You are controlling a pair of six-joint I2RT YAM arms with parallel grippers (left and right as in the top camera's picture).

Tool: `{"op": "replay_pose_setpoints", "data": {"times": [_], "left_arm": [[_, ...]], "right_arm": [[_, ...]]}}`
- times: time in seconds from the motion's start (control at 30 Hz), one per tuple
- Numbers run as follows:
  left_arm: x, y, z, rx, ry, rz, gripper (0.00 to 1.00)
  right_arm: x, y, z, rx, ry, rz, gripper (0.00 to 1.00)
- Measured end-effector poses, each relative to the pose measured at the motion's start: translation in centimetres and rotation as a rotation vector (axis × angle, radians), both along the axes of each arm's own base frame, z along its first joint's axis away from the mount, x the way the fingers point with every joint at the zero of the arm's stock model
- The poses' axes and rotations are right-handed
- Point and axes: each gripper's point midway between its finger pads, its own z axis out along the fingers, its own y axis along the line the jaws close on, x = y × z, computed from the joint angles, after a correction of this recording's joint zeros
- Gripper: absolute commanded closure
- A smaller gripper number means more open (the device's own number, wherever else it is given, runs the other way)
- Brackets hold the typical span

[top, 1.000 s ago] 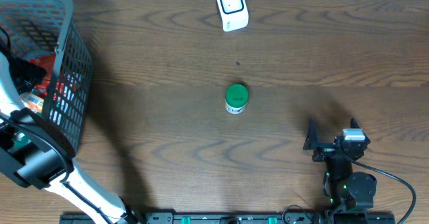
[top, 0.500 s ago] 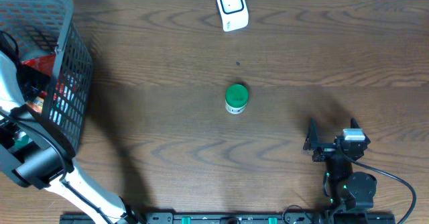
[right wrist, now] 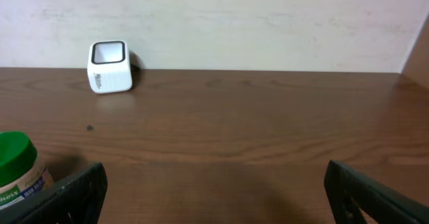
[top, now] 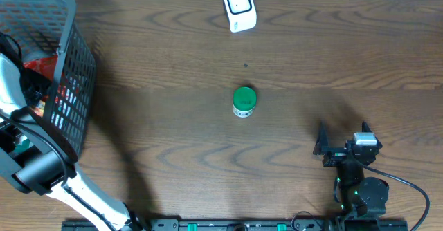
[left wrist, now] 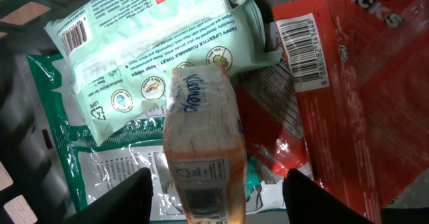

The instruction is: Scan the item barcode

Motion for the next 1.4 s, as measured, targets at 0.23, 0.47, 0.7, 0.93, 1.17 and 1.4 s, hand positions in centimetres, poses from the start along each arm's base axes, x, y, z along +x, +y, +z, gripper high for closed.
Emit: {"op": "replay_pose_setpoints", "data": {"times": [0.23, 0.47, 0.7, 0.93, 1.17, 1.4], "left_arm": [[0.1, 0.1, -0.2, 0.006, -0.007, 0.0, 0.42], [-0.5, -0.1, -1.5, -0.008, 0.014, 0.002, 0.57], [-0.5, 0.0, -1.4, -0.003, 0.009, 0.005, 0.69], [-0.3, 0.0, 6.7, 0.111, -0.157, 0.005, 0.69], [-2.7, -2.9, 21.2, 0.319, -0.459, -0.019, 0.69], [-3.9, -12.8, 29.3, 0.343, -0.691, -0.234, 0.69]], "right_arm": [[0.0, 0.0, 0.0, 0.0, 0.0, 0.0, 0.01], [0.0, 0.0, 0.0, 0.0, 0.0, 0.0, 0.01], [0.0, 0.0, 0.0, 0.0, 0.0, 0.0, 0.01], [0.0, 0.0, 0.0, 0.0, 0.0, 0.0, 0.01], [0.0, 0.0, 0.0, 0.0, 0.0, 0.0, 0.01], [0.0, 0.0, 0.0, 0.0, 0.0, 0.0, 0.01]]}}
